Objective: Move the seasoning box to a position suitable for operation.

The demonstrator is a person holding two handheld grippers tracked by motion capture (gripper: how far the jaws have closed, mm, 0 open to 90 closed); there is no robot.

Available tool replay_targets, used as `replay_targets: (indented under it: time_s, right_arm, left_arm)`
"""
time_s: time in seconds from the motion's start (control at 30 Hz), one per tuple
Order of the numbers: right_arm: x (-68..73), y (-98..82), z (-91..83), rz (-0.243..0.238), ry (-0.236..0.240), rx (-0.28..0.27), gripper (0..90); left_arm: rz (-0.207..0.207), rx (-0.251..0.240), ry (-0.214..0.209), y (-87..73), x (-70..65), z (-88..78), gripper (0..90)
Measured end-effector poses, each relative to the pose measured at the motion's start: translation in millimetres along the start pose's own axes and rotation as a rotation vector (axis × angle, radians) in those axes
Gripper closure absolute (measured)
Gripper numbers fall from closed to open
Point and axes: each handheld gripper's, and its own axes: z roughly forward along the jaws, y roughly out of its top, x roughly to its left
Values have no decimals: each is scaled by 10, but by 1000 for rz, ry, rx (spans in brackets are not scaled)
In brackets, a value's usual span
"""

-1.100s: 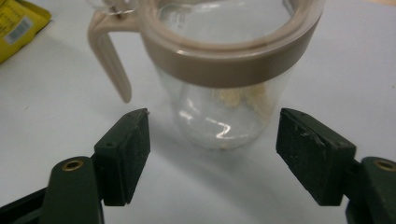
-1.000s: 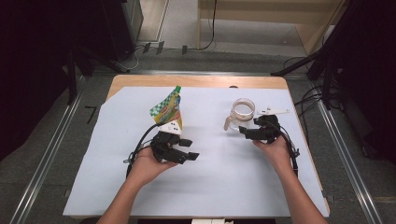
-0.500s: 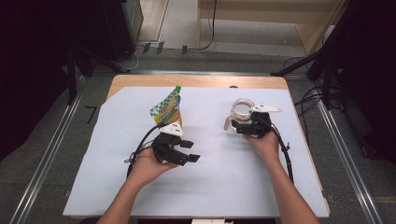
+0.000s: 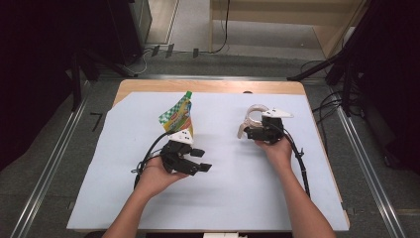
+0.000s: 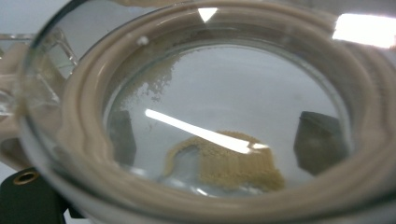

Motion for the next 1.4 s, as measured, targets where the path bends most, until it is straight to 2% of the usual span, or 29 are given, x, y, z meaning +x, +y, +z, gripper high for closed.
replay_targets:
  time_s: [0.13, 0.37, 0.57, 0.7, 1.0, 1.03, 1.2, 1.33, 1.4]
  right_arm:
    - [-21, 17, -38, 39, 18, -1, 114]
    - [33, 63, -147, 7, 32, -9, 117]
    - [149, 84, -299, -13, 62, -16, 117]
    - [261, 52, -441, -29, 95, -23, 118]
    - [441, -5, -635, -52, 142, -29, 119]
    - [494, -29, -679, -57, 155, -35, 119]
    - [596, -99, -749, -60, 179, -48, 119]
    - [707, -159, -752, -88, 193, -35, 119]
    - [732, -173, -739, -80, 205, -30, 119]
  left_arm:
    - [-5, -1, 0, -2, 6, 7, 396]
    - [-4, 4, 2, -3, 11, 5, 396]
    - [-7, 2, 3, -2, 2, 6, 395]
    - [-5, 11, 3, -3, 8, 16, 395]
    - [-5, 20, 7, -3, 5, 30, 394]
    - [-5, 20, 5, -5, 5, 32, 394]
    - [-4, 22, 8, -2, 2, 29, 394]
    - [-3, 13, 12, -3, 3, 10, 394]
    - [-8, 6, 9, -4, 11, 1, 394]
